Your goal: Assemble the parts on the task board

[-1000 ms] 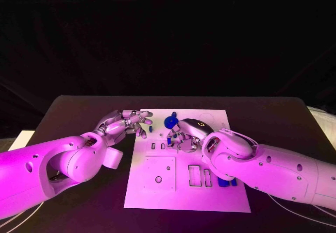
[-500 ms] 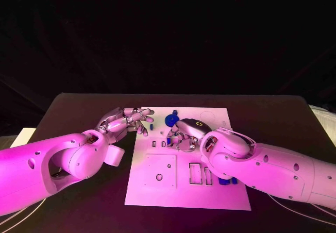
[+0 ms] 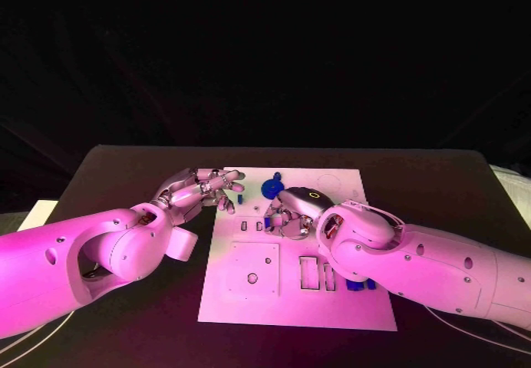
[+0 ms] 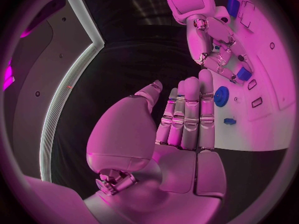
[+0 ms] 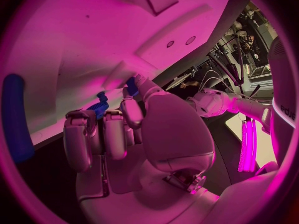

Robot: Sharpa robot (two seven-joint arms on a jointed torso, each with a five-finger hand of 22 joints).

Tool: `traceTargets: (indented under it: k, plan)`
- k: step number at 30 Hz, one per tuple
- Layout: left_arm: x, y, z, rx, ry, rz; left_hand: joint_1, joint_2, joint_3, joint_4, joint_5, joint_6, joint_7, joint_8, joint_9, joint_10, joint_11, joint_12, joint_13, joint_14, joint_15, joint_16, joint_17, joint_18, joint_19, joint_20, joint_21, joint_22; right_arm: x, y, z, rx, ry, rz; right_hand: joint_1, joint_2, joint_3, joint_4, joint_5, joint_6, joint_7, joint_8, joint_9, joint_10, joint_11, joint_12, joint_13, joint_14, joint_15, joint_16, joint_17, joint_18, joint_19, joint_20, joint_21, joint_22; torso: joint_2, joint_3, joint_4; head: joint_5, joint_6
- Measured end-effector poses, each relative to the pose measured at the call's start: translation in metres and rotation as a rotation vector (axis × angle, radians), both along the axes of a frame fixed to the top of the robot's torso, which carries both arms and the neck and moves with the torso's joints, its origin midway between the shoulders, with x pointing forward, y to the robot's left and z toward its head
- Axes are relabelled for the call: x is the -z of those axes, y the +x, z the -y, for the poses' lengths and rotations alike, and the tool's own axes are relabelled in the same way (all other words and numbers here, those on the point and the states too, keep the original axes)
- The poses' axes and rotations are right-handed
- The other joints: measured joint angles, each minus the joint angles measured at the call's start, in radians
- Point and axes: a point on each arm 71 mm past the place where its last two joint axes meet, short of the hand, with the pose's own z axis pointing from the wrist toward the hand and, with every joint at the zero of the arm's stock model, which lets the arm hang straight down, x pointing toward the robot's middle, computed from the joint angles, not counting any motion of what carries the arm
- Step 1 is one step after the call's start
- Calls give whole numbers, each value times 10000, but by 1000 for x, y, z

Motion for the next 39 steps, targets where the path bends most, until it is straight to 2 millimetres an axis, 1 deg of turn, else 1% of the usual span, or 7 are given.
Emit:
traceTargets:
  k: [5, 12, 21, 23, 28, 32, 39]
  plan:
    - [0, 0, 0, 2, -2, -2, 11, 11, 0, 0, 0, 0, 0, 0, 0, 0, 0, 0, 2, 0, 0, 0, -1, 0, 0, 0, 0, 0, 0, 0, 0, -1, -82, -16, 30, -31, 18, -69, -45, -48, 46, -4, -15, -73, 0, -110, -134, 0, 0, -28, 0, -1, 0, 0, 0, -1, -4, 0, -1, 7, -10]
    - [0, 0, 0, 7, -3, -6, 11, 11, 0, 0, 0, 0, 0, 0, 0, 0, 0, 0, 1, 0, 0, 0, -1, -1, 0, 0, 0, 0, 1, -1, 0, 11, -156, -17, -73, -211, 5, -116, -43, -175, 107, -120, -46, -125, 52, -241, -203, 0, 0, -84, -1, 0, 0, 0, -46, -1, -4, 1, -4, 4, -11]
    - [0, 0, 0, 15, -3, -13, 11, 11, 0, 0, 0, 0, 0, 0, 0, 0, 0, 0, 1, 0, 1, 0, 0, -2, 0, 0, 0, 0, 0, -1, -1, 35, -179, 3, -212, -349, -100, -12, -41, -310, 170, -169, -82, -161, 88, -322, -231, 0, 0, -124, -2, -1, 0, 0, -46, -2, 4, 2, -3, -23, -21]
    - [0, 0, 0, 21, -5, -15, 11, 11, 0, 0, 0, 0, 0, 0, 0, 0, 0, 0, 1, 0, 0, 0, 0, -1, 0, 0, 0, 0, 0, -1, -1, 40, -178, 5, -233, -366, -125, 14, -39, -384, 203, -213, -94, -198, 124, -342, -249, -13, 61, -124, -3, -1, 0, 0, -46, -2, 5, 1, -3, -29, -26]
    - [0, 0, 1, 37, -9, -18, 11, 11, 0, 0, 0, 0, 0, 0, 0, 0, 0, 0, 0, 0, 0, 0, 1, 0, 0, 0, 0, 0, 1, -2, -1, 81, -167, 9, -524, -498, -390, 138, -237, -799, 261, -227, -177, -275, 198, -501, -335, -8, 109, -184, -3, 0, 0, 75, -98, -2, 5, 0, -4, -37, -34]
    - [0, 0, 1, 48, -12, -23, 11, 11, 0, 0, 0, 0, 0, 0, 0, 0, 0, 0, 0, 0, 0, 0, 0, 0, 0, 0, 0, 0, 2, -3, -1, 115, -91, 30, -938, -728, -953, 428, -294, -1315, 346, -204, -179, -378, 303, -644, -430, 1, 221, -239, -4, 0, 0, 147, -139, -2, 4, -2, -3, -62, -42]
    - [1, 1, 1, 39, -3, -30, 11, 11, 0, 0, 0, 0, 0, 0, 0, 0, 0, 0, -1, 0, 0, 1, 0, -1, 0, 0, 0, 0, -1, -7, 3, 194, 468, 366, -910, -790, -1538, 629, -211, -1744, 462, -316, -225, -592, 408, -896, -614, 0, 290, -318, -5, -1, 1, 218, -170, 6, 2, 6, 3, -62, -41]
